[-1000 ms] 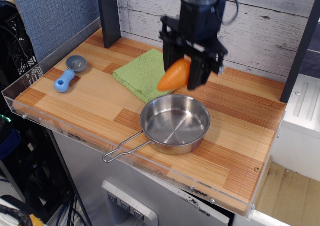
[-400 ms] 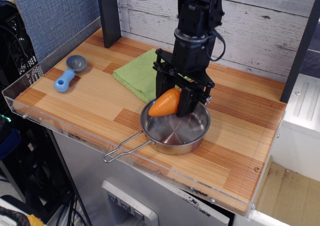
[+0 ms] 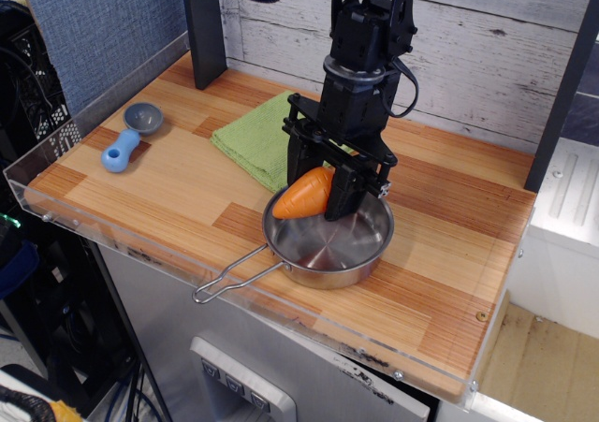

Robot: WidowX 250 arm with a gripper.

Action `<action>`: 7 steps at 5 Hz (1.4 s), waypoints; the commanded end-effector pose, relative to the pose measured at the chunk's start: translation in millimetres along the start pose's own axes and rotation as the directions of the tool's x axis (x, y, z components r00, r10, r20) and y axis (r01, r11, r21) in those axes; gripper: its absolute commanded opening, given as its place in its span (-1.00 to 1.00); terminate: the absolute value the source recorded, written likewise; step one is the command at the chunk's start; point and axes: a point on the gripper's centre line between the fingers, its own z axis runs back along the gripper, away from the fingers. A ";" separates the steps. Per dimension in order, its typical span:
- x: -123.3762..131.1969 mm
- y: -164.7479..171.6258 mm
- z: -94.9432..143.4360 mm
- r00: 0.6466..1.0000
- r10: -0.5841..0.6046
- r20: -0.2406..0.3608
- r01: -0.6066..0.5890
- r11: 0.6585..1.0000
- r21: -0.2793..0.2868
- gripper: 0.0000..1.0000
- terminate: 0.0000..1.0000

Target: Put the potato in the pot

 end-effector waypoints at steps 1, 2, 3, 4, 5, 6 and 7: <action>-13.5 5.7 48.1 0.992 0.014 0.123 -0.021 0.999 0.048 1.00 -1.00; -19.6 8.0 71.2 0.986 0.045 0.161 -0.055 0.997 0.057 1.00 -1.00; -30.2 21.6 111.6 0.957 0.179 0.230 -0.197 0.978 0.061 1.00 -1.00; -43.0 37.6 126.2 0.916 0.329 0.230 -0.339 0.941 0.007 1.00 -1.00; -50.7 44.7 131.3 0.883 0.401 0.244 -0.404 0.914 -0.042 1.00 -1.00; -46.5 45.4 132.3 0.896 0.356 0.267 -0.345 0.934 -0.087 1.00 -1.00; -39.5 42.9 135.3 0.904 0.311 0.292 -0.305 0.950 -0.065 1.00 -1.00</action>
